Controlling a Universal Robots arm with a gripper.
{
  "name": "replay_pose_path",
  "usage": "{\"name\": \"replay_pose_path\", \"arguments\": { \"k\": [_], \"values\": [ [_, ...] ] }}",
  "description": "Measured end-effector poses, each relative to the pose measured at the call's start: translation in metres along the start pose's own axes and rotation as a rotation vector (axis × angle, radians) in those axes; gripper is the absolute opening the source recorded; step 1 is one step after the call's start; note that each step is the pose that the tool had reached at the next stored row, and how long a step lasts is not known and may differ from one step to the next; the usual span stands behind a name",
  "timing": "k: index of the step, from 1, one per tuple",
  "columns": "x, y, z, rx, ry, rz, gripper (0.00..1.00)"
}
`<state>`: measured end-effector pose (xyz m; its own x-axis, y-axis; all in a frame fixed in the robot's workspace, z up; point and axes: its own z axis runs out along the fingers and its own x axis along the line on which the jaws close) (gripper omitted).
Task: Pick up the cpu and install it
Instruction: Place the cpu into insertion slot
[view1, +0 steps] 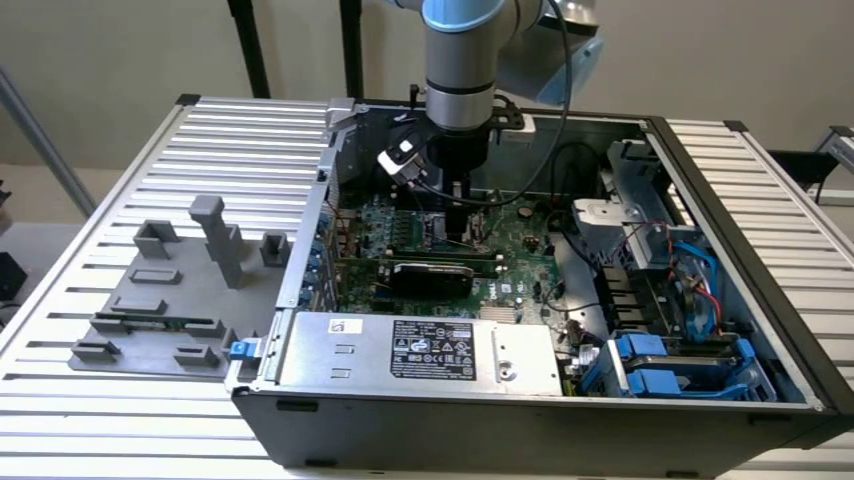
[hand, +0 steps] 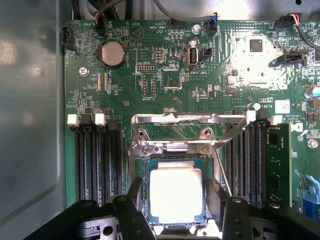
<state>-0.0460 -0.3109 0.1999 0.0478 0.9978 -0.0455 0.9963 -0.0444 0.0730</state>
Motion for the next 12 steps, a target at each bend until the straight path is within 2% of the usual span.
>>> {"name": "replay_pose_path", "arguments": {
  "k": [4,5,6,8,9,11,12],
  "values": [
    [-0.0001,0.0001,-0.0019,0.0,0.0001,0.0,0.62],
    [-0.0001,0.0001,-0.0026,0.0,0.0001,0.0,0.54],
    [-0.0001,0.0002,-0.0032,0.0,0.0001,0.0,0.54],
    [-0.0002,0.0003,-0.0047,-0.0001,0.0002,0.0,0.42],
    [-0.0002,0.0004,-0.0056,-0.0001,0.0002,0.0,0.42],
    [-0.0003,0.0005,-0.0075,-0.0001,0.0002,0.0,0.3],
    [-0.0004,0.0005,-0.0086,-0.0001,0.0002,0.0,0.3]
  ]
}}
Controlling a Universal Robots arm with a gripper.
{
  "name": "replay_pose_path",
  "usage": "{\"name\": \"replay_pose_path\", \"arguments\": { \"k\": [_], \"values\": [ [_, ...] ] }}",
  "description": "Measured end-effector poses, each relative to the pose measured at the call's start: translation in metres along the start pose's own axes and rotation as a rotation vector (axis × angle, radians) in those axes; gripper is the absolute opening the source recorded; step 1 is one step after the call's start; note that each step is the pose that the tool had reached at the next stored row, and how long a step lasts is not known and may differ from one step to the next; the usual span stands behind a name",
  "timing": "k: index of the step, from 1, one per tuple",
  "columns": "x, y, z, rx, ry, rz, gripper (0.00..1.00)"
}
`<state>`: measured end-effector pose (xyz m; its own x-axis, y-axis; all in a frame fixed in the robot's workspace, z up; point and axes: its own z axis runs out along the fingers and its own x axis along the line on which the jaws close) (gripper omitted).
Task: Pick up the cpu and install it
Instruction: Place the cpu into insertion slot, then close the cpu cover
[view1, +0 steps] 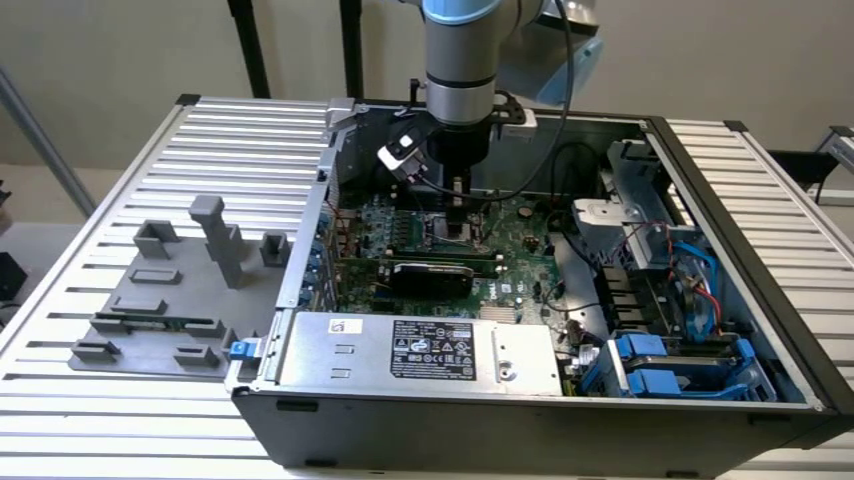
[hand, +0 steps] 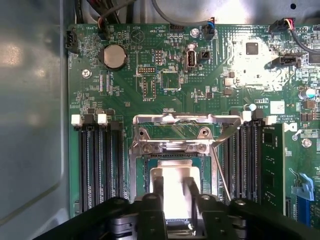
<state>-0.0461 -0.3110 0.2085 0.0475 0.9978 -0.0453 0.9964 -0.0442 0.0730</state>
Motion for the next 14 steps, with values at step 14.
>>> {"name": "replay_pose_path", "arguments": {
  "k": [14],
  "values": [
    [-0.0004,-0.0003,-0.0043,0.0,0.0001,0.0,0.11]
  ]
}}
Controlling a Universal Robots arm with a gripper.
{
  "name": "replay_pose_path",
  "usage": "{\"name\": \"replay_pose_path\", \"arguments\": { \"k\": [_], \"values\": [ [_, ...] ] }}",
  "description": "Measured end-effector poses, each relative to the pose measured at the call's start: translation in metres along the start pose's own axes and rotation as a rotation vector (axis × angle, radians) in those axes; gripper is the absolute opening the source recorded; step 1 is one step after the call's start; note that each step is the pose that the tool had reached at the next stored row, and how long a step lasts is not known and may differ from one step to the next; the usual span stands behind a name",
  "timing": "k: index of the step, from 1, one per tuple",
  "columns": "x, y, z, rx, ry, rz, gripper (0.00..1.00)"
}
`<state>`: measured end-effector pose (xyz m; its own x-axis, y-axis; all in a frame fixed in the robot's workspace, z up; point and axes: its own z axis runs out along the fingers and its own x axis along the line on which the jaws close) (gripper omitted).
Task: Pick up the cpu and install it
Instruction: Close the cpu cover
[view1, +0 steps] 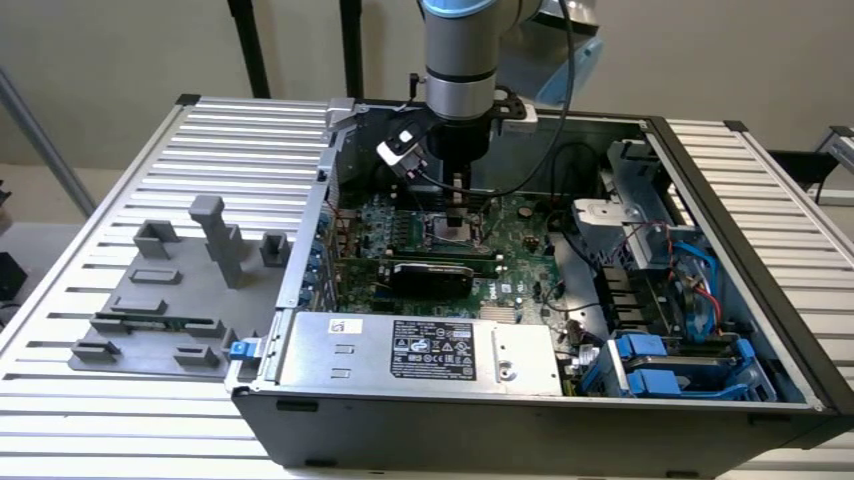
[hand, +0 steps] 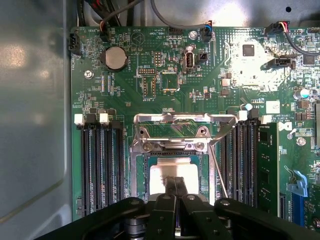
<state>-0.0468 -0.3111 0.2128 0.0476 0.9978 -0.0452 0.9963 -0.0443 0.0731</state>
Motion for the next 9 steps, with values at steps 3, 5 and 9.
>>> {"name": "replay_pose_path", "arguments": {
  "k": [3,5,9],
  "values": [
    [0.0,0.0,0.0,0.0,0.0001,0.0,0.11],
    [0.0,0.0,0.0,0.0,0.0,0.0,0.11],
    [-0.0007,0.004,-0.0017,0.0021,-0.0003,0.0,0.11]
  ]
}}
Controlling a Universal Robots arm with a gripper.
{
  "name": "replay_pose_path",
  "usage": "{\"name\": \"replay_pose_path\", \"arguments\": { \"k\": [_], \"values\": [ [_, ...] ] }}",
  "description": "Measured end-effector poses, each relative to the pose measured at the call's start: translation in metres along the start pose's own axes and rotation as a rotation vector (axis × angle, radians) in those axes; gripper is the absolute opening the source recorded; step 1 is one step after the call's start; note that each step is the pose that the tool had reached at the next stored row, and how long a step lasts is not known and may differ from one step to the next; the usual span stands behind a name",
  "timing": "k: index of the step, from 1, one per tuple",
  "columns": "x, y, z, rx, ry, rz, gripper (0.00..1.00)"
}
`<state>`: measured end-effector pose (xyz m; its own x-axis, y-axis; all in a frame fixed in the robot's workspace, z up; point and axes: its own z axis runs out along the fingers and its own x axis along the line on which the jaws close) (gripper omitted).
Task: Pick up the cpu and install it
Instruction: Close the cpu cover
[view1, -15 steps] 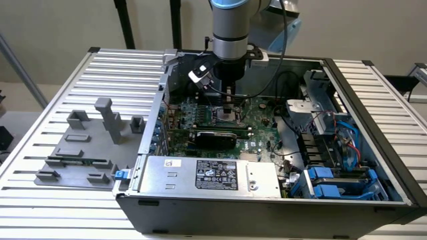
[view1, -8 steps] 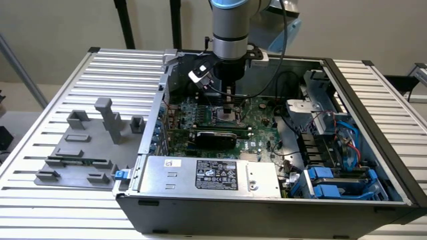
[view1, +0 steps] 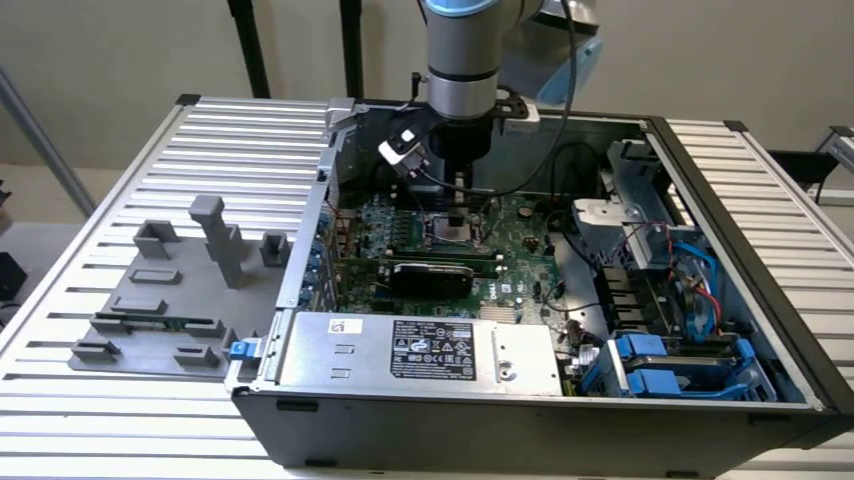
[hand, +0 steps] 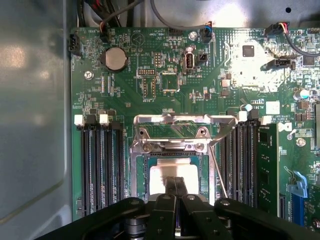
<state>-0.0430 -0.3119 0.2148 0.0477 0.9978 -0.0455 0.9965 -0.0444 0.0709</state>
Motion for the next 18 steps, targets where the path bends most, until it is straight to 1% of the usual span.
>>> {"name": "replay_pose_path", "arguments": {
  "k": [2,3,9,18],
  "values": [
    [-0.002,0.0036,-0.0035,0.002,-0.0001,0.0,0.11],
    [-0.002,0.0059,-0.0072,0.0037,0.0,0.0,0.11],
    [-0.008,0.0185,-0.0327,0.0158,-0.0002,-0.001,0.11],
    [-0.011,0.0517,-0.0703,0.0333,0.0015,-0.002,0.11]
  ]
}}
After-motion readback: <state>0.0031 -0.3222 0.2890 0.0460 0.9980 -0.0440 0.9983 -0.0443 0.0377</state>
